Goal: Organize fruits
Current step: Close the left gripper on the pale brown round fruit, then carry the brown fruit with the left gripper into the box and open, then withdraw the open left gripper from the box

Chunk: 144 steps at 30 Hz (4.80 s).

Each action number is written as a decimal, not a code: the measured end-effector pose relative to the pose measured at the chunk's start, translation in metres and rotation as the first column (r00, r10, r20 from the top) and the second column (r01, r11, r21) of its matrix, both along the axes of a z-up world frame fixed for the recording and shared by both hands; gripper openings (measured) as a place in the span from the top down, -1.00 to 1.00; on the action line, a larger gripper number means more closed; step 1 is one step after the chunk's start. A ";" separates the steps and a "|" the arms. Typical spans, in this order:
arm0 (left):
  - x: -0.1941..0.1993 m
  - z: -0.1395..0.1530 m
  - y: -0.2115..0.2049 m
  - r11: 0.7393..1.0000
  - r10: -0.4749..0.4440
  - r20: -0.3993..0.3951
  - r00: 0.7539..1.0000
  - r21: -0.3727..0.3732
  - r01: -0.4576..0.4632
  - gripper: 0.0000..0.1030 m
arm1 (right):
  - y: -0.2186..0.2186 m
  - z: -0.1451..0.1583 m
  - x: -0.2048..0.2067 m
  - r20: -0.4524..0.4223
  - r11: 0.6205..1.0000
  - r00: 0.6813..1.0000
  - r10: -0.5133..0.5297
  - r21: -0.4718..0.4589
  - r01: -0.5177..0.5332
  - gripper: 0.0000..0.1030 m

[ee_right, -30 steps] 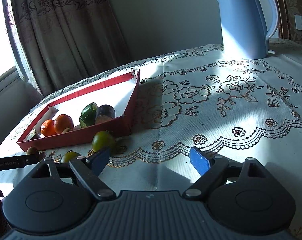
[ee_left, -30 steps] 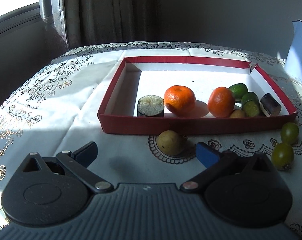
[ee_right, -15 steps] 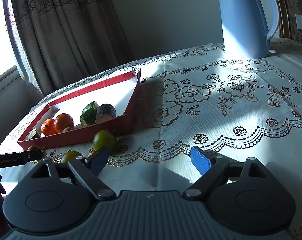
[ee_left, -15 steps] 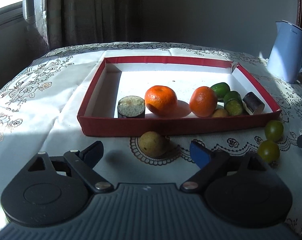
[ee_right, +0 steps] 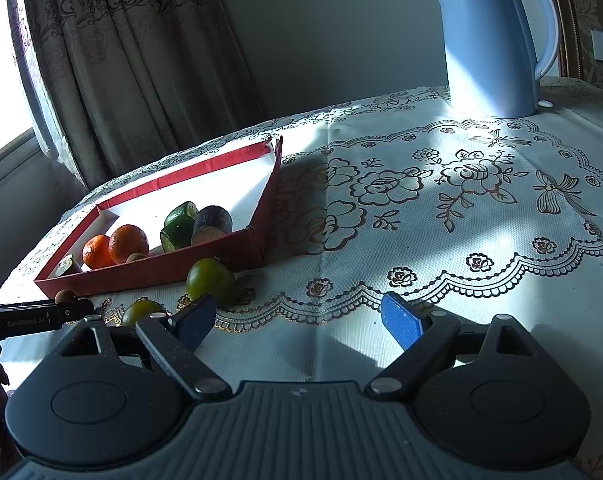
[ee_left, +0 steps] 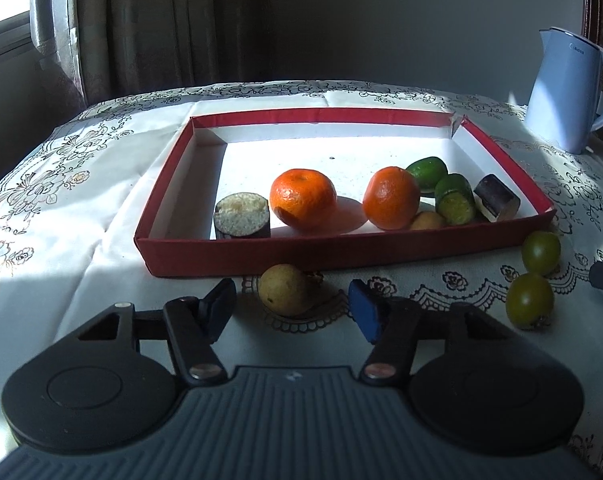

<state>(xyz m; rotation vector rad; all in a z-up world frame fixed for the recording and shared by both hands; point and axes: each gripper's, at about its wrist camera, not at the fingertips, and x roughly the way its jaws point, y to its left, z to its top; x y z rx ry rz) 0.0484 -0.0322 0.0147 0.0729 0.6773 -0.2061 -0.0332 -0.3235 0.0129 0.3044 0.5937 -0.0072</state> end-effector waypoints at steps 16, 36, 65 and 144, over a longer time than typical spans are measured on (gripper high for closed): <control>-0.002 0.000 -0.009 1.000 -0.015 0.031 0.999 0.002 0.015 0.42 | 0.003 -0.001 0.001 -0.006 1.000 1.000 0.009 -0.007 -0.009 -0.82; -0.004 -0.001 -0.005 1.000 0.000 0.037 0.999 -0.022 0.001 0.42 | 0.037 -0.002 0.016 -0.115 0.965 0.993 0.015 -0.257 -0.045 -0.86; -0.013 0.025 0.018 0.999 0.050 0.107 0.993 -0.022 -0.048 0.43 | 0.037 -0.003 0.017 -0.127 0.964 0.992 -0.003 -0.262 -0.031 -0.99; -0.032 -0.003 0.081 0.971 0.231 -0.020 0.973 -0.055 -0.232 -1.00 | 0.095 0.019 -0.016 0.070 0.922 0.965 0.254 -0.318 -0.220 -0.98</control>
